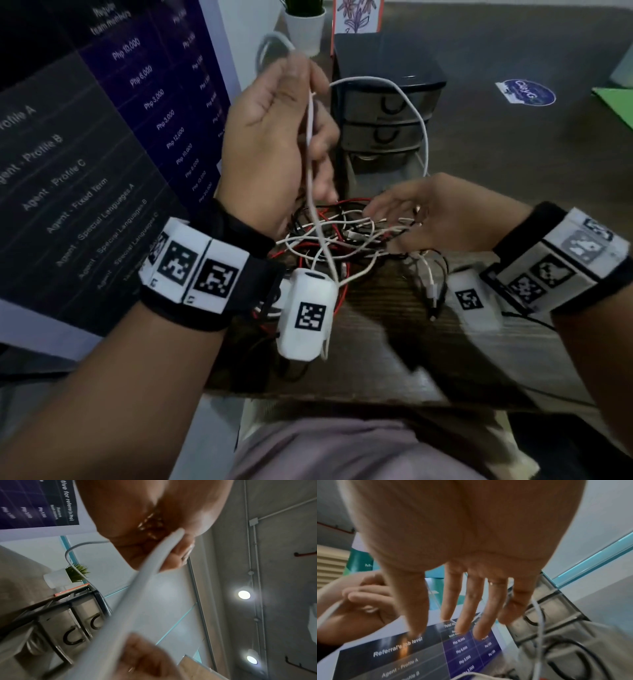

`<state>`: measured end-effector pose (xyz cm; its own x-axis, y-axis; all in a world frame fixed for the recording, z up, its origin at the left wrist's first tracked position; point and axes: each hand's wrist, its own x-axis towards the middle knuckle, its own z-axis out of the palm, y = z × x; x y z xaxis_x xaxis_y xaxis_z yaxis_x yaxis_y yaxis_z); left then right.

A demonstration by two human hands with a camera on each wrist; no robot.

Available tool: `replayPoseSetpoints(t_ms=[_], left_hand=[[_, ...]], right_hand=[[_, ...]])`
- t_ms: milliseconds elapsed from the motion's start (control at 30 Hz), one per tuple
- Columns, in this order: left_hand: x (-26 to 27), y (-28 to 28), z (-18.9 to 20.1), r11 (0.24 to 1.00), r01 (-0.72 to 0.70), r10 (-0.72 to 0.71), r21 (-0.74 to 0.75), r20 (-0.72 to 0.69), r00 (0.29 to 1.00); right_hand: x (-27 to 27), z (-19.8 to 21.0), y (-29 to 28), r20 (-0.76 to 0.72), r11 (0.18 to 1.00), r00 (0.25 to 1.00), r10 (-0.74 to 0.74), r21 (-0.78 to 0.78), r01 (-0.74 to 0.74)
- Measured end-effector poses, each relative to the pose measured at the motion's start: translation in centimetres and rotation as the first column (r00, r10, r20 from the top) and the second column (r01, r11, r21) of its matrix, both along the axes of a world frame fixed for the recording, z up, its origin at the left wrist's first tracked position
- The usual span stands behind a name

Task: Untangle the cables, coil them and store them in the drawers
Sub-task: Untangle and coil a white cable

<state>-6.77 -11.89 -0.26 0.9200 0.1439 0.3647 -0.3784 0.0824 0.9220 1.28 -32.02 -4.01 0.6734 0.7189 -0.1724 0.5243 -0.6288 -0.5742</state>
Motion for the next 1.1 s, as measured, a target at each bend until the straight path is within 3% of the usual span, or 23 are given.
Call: replayPoseSetpoints(t_ms=[67, 167, 233, 367, 500, 600, 800, 900, 967, 1033, 1100], left_hand=[[0.0, 0.1, 0.3, 0.999, -0.018, 0.019, 0.037, -0.032, 0.999], [-0.1, -0.4, 0.6, 0.997, -0.004, 0.009, 0.083, -0.067, 0.998], [-0.1, -1.1, 0.6, 0.992, 0.051, -0.04, 0.119, -0.091, 0.995], [0.4, -2.1, -0.5, 0.951, 0.167, -0.121, 0.26, -0.184, 0.975], [0.9, -1.4, -2.2, 0.901, 0.175, -0.103, 0.396, -0.197, 0.975], [1.0, -1.1, -3.3, 0.851, 0.195, -0.069, 0.487, -0.264, 0.962], [0.6, -1.0, -4.3, 0.796, 0.264, -0.075, 0.546, -0.343, 0.936], [0.6, -1.0, -4.5, 0.769, 0.308, -0.107, 0.561, -0.362, 0.926], [0.5, -1.2, -4.6, 0.791, 0.314, -0.125, 0.525, -0.364, 0.923], [0.4, -1.6, -4.5, 0.832, 0.3, -0.138, 0.465, -0.351, 0.926], [0.5, -2.0, -4.4, 0.875, 0.263, -0.132, 0.407, -0.321, 0.938]], right_hand=[[-0.2, 0.8, 0.3, 0.017, 0.979, 0.998, -0.059, 0.199, 0.055], [-0.2, 2.1, 1.2, 0.155, 0.805, 0.963, -0.222, 0.587, 0.091], [-0.7, 3.2, 1.9, 0.295, 0.756, 0.921, -0.256, 0.655, 0.0], [-0.5, 4.6, 2.9, 0.601, 0.86, 0.774, -0.199, 0.485, -0.156], [1.2, 4.4, 2.7, 0.56, 0.931, 0.81, -0.174, 0.361, -0.05], [1.9, 4.4, 2.2, 0.523, 0.906, 0.797, -0.303, 0.417, 0.071], [4.4, 5.1, 0.5, 0.473, 0.756, 0.625, -0.621, 0.574, 0.316], [5.1, 5.2, -0.1, 0.442, 0.71, 0.58, -0.684, 0.586, 0.391], [5.3, 4.9, -0.3, 0.466, 0.736, 0.58, -0.668, 0.53, 0.422], [4.8, 4.4, 0.2, 0.547, 0.816, 0.613, -0.569, 0.467, 0.34], [3.4, 4.1, 1.0, 0.661, 0.908, 0.667, -0.344, 0.414, 0.058]])
